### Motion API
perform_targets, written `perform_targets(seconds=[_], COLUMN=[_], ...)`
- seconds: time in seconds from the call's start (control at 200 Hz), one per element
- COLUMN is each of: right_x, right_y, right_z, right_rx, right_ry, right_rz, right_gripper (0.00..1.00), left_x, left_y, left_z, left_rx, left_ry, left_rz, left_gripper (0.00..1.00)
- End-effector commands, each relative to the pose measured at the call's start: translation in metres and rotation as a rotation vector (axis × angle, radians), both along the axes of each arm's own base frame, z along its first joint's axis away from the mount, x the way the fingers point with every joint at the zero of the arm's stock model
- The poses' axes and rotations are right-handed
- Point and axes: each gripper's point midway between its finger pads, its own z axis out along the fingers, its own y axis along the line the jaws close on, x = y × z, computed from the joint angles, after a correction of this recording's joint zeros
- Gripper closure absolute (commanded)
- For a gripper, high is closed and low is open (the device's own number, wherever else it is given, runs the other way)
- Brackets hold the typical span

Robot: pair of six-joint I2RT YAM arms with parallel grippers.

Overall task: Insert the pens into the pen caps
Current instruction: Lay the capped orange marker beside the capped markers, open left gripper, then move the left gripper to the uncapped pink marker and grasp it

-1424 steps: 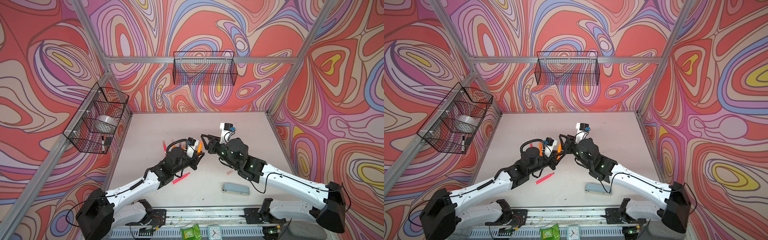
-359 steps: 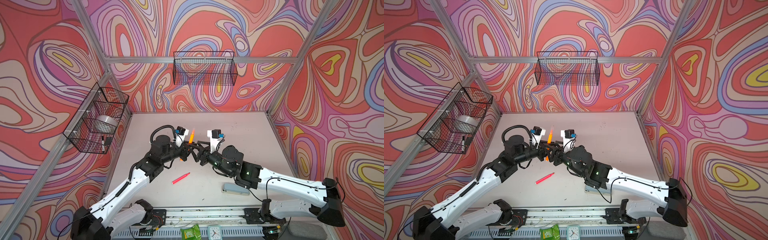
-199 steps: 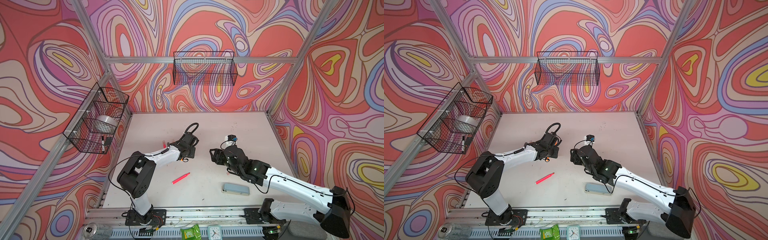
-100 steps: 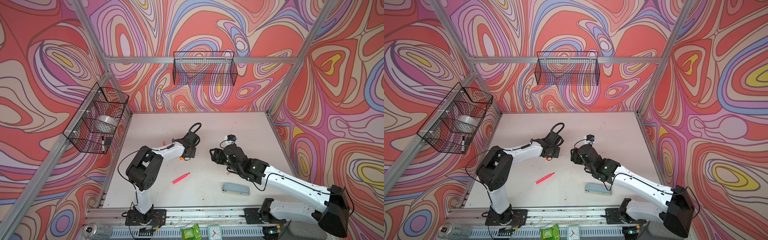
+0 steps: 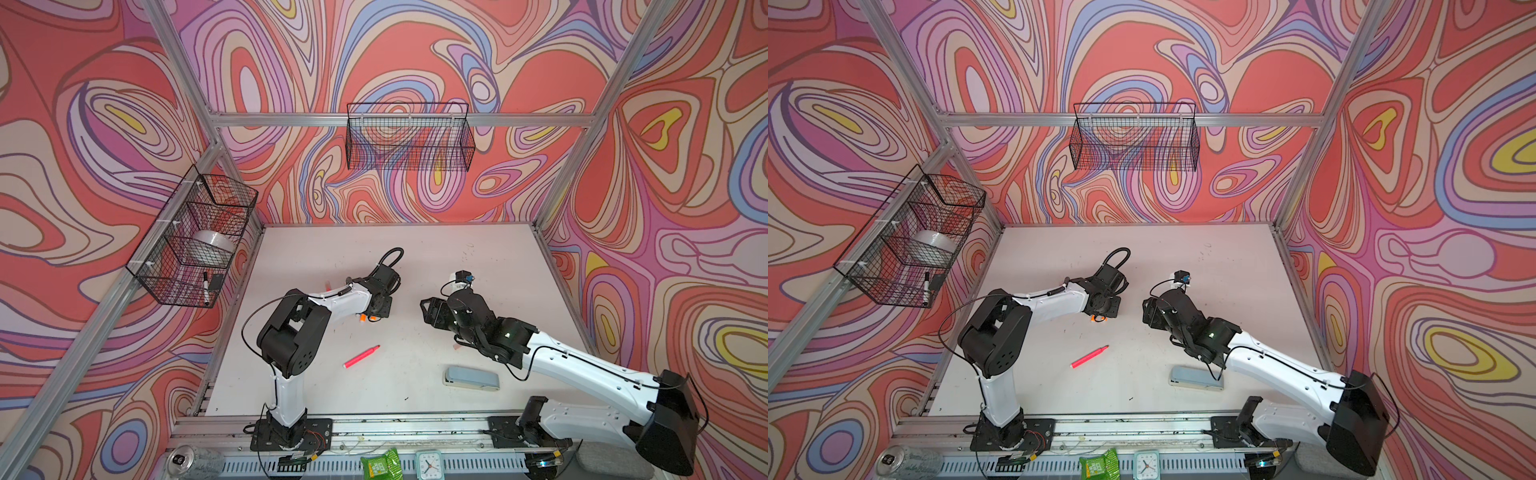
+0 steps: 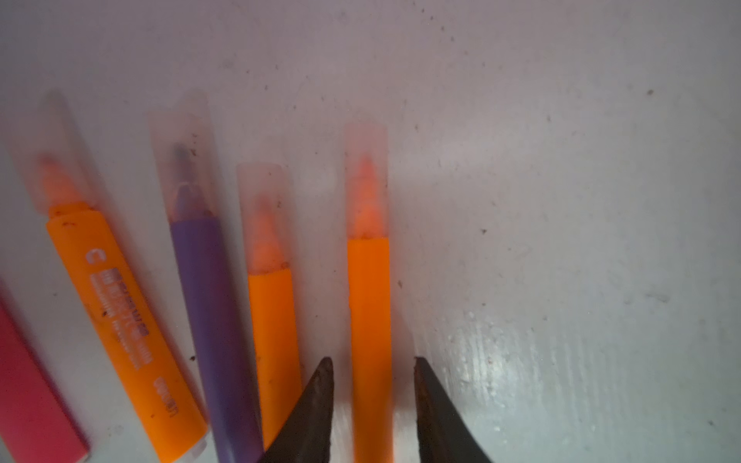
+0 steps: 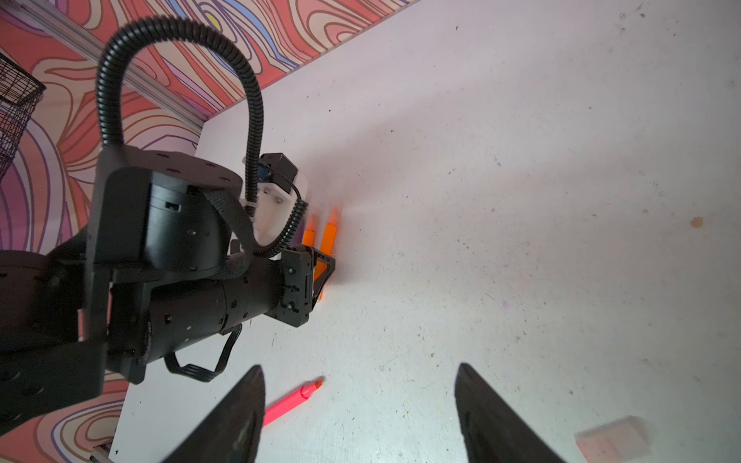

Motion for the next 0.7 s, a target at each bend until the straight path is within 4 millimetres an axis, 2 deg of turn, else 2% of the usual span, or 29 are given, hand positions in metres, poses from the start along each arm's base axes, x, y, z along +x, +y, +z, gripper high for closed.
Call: perform_targets(seconds=[0.0, 0.075, 0.19, 0.285, 0.396, 0.461, 0.551, 0.696], right_x=[-0.001, -0.001, -0.001, -0.001, 0.0, 0.002, 0.003, 0.006], right_y=[-0.004, -0.006, -0.009, -0.012, -0.014, -0.015, -0.016, -0.014], right_z=[-0.005, -0.004, -0.002, 0.0, 0.001, 0.002, 0.002, 0.001], right_rx=[0.0, 0.004, 0.004, 0.003, 0.0, -0.001, 0.0, -0.006], right_ry=[0.012, 0.01, 0.004, -0.004, -0.011, -0.015, -0.016, -0.012], right_rz=[-0.007, -0.011, -0.018, -0.021, -0.026, -0.029, -0.03, -0.021], right_gripper=[0.23, 0.23, 0.23, 0.23, 0.23, 0.22, 0.22, 0.22], left_x=[0.002, 0.002, -0.004, -0.02, -0.05, -0.071, -0.101, -0.138], left_y=[-0.003, -0.004, -0.003, -0.001, 0.006, 0.011, 0.017, 0.03], left_z=[0.012, 0.025, 0.058, 0.084, 0.1, 0.103, 0.096, 0.076], left_rx=[-0.013, -0.024, -0.051, -0.067, -0.072, -0.084, -0.116, -0.167], left_ry=[-0.007, -0.025, -0.077, -0.12, -0.15, -0.156, -0.149, -0.131], left_rz=[-0.012, -0.028, -0.054, -0.083, -0.102, -0.109, -0.114, -0.094], left_gripper=[0.54, 0.5, 0.44, 0.39, 0.37, 0.37, 0.36, 0.35])
